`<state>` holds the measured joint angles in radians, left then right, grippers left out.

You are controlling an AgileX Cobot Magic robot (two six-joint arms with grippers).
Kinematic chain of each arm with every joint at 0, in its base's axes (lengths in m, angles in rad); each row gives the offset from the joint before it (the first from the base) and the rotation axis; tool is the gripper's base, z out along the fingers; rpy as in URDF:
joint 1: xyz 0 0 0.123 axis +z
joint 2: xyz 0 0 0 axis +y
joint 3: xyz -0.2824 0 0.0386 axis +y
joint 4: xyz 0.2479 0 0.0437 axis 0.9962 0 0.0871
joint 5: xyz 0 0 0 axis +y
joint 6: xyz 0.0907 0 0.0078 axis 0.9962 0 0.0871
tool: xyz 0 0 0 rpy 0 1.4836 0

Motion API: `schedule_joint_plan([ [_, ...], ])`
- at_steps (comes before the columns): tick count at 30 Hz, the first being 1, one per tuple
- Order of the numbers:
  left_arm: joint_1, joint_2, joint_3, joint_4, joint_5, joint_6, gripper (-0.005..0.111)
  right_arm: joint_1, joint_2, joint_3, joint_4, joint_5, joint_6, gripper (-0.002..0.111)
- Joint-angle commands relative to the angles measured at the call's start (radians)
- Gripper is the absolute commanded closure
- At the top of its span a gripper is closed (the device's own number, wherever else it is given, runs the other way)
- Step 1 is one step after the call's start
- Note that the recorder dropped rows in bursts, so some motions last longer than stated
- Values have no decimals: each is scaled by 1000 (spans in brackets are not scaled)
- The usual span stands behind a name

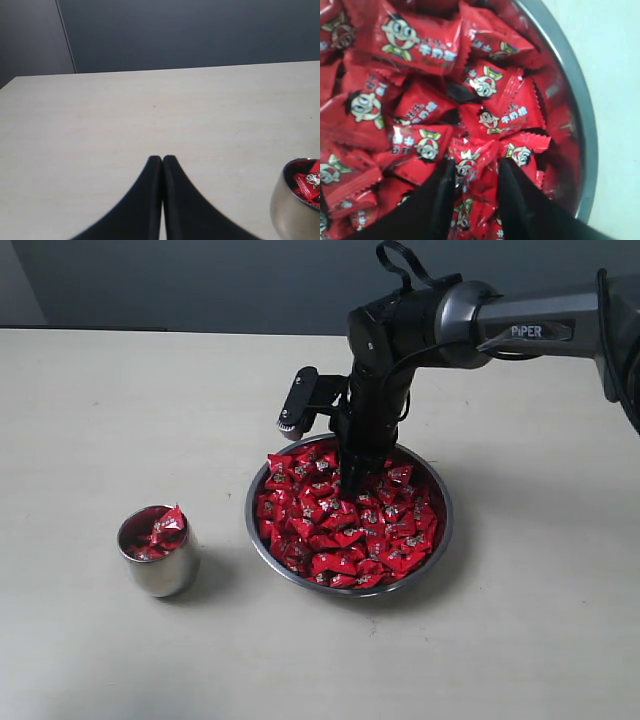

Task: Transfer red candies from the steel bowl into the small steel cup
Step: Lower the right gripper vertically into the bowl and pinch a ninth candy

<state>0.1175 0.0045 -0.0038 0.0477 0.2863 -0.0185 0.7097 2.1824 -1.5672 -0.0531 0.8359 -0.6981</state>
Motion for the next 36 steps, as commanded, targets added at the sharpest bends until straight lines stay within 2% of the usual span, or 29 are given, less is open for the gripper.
schedule_joint_plan([
  [1,1,-4,4,-2,-2,-1,106,0,8,-3,-10,0,3,78],
  [15,1,-4,4,-2,-2,-1,106,0,23,-3,-59,0,59,79],
  [24,1,-4,4,-2,-2,-1,106,0,23,-3,-61,-2,85,103],
  [36,1,-4,4,-2,-2,-1,106,0,-5,-3,-81,3,113,103],
])
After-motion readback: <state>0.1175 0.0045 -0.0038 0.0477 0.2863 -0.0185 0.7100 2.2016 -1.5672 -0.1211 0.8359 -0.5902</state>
